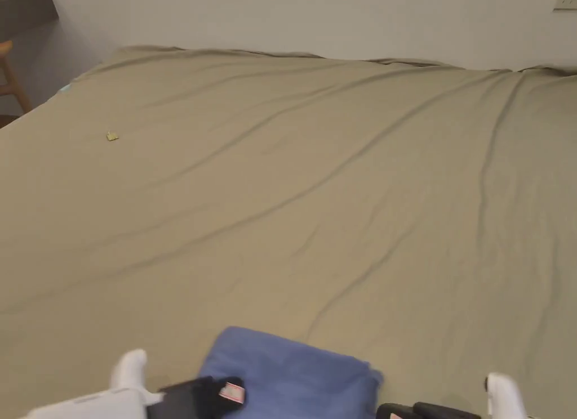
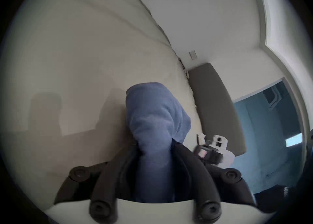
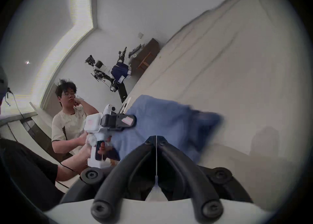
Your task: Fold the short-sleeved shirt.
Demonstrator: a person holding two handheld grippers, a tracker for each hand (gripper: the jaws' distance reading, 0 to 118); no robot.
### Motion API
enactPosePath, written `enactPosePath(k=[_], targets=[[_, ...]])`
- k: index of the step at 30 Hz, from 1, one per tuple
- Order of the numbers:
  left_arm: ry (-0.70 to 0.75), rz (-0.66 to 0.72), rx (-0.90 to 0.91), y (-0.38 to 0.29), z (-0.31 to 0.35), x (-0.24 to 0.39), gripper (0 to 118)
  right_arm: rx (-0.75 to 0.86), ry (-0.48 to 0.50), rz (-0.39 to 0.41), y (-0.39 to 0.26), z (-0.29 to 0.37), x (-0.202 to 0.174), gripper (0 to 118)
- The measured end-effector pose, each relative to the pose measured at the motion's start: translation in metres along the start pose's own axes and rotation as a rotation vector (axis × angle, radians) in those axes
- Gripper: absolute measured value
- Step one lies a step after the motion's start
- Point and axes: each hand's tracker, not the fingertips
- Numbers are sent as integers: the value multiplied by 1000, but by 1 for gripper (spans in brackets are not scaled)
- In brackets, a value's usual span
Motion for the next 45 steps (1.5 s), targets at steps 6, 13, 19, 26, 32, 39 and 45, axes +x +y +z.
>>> enactPosePath(k=[6,13,19,26,32,39,45], targets=[[249,-76,119,112,121,-55,23,49,-52,75,18,27,-28,3],[572,-53,117,172,191,-97,23,38,-144,75,9,37,-38,3],[684,-29,51,149,180,-117,91,18,-190,76,0,41,-44,3],[942,-187,410,112,226,-28,84,134,-252,140,7,64,-70,3],[776,-576,625,24,172,101,8,222,-510,267,14,84,-100,3],[457,-628,612,-34,51,182,0,304,-670,361,34,95,-126,3],[417,-845,604,-21,-15,250,0,463,-882,458,75,106,-138,3]])
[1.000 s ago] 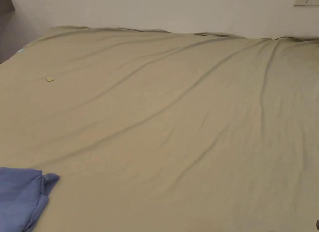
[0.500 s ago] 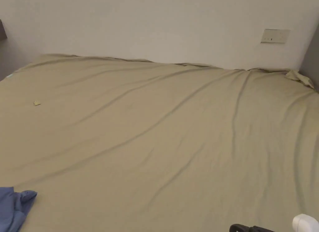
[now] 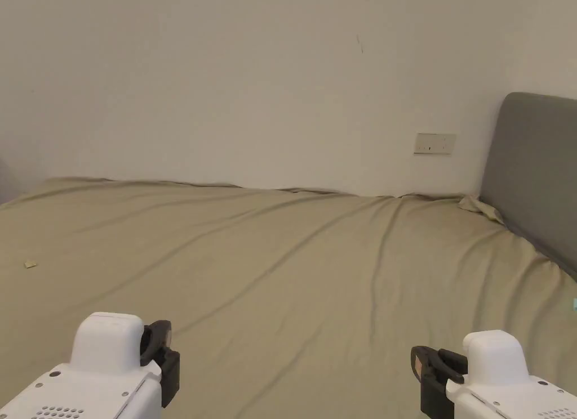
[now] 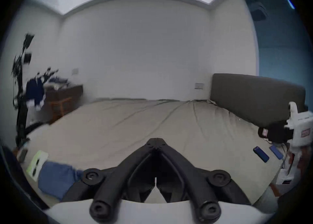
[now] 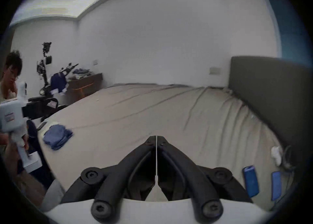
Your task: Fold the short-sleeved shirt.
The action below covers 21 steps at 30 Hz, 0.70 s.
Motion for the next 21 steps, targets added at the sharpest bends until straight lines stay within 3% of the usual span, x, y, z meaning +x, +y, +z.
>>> enactPosePath(k=[6,18,19,20,21], targets=[[96,-43,92,38,-24,39,0,121,-249,30,43,-18,8,3],[135,8,83,52,-38,29,0,134,-287,16,52,-34,5,4],[139,5,87,51,-40,26,1,131,-293,9,52,-35,5,18],[138,5,88,51,-40,24,11,124,-294,8,52,-36,6,44],[139,8,87,51,-41,22,36,110,-299,8,51,-39,7,87]])
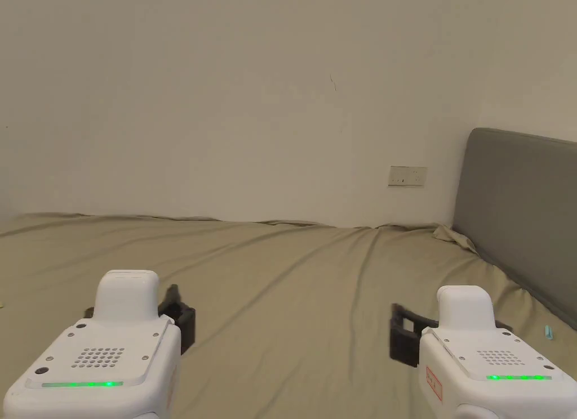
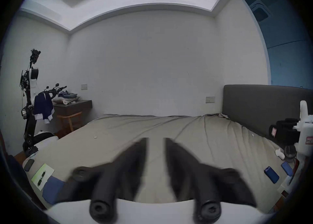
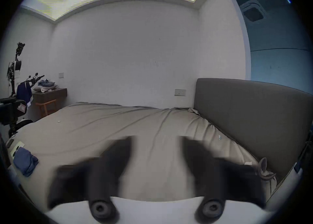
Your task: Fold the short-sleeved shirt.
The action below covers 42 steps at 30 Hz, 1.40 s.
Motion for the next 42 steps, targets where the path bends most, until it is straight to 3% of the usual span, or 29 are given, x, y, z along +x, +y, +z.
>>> enactPosePath(k=[1,2,9,15,20,28,42], targets=[[-7,5,-19,1,-3,-2,96,-24,-11,6,-1,-4,0,118],[-1,11,-41,0,-6,-2,118,17,-10,8,-5,-3,1,118],[-4,20,-32,-3,-6,-4,118,-30,23,8,-12,-11,-4,118],[1,17,-46,-9,-7,-7,118,46,69,-70,-14,-6,0,118],[-15,42,-45,-12,-10,-12,118,98,43,-60,-9,2,-1,118],[2,32,-59,-10,-8,-8,118,119,99,-153,-6,9,11,118],[-14,41,-50,-5,-9,-8,118,123,81,-115,3,10,14,118]])
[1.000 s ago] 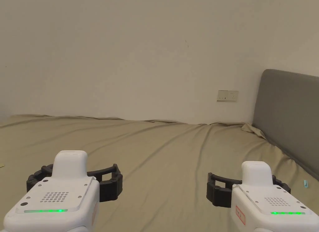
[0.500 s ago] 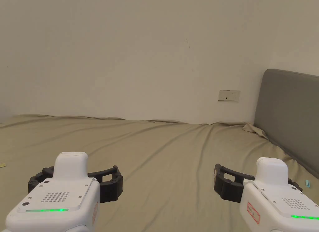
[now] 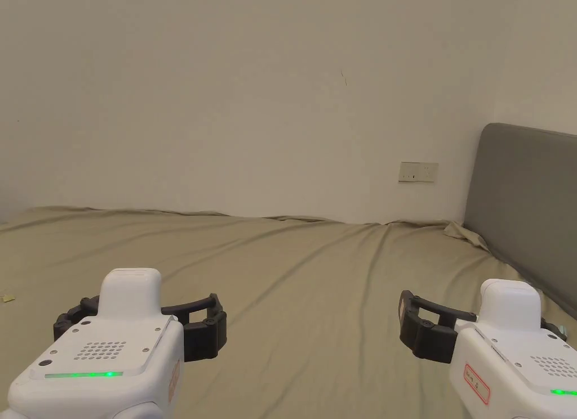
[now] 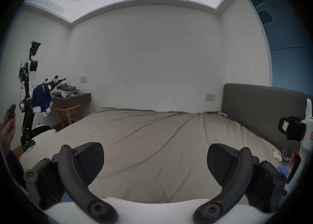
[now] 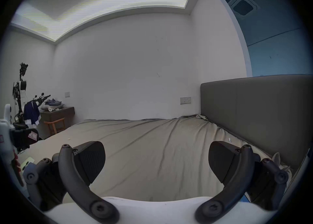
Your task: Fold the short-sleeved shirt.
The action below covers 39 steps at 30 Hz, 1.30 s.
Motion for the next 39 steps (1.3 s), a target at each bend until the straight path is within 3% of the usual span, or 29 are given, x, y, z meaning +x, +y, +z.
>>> enactPosePath(k=[10,16,39], targets=[[-6,-14,-11,2,-2,2,118,-42,5,21,2,-5,-3,118],[0,-6,-34,-3,-8,1,118,-44,43,-16,7,-6,2,118],[14,-2,-50,-3,-11,-4,118,-79,19,-23,5,-10,5,118]])
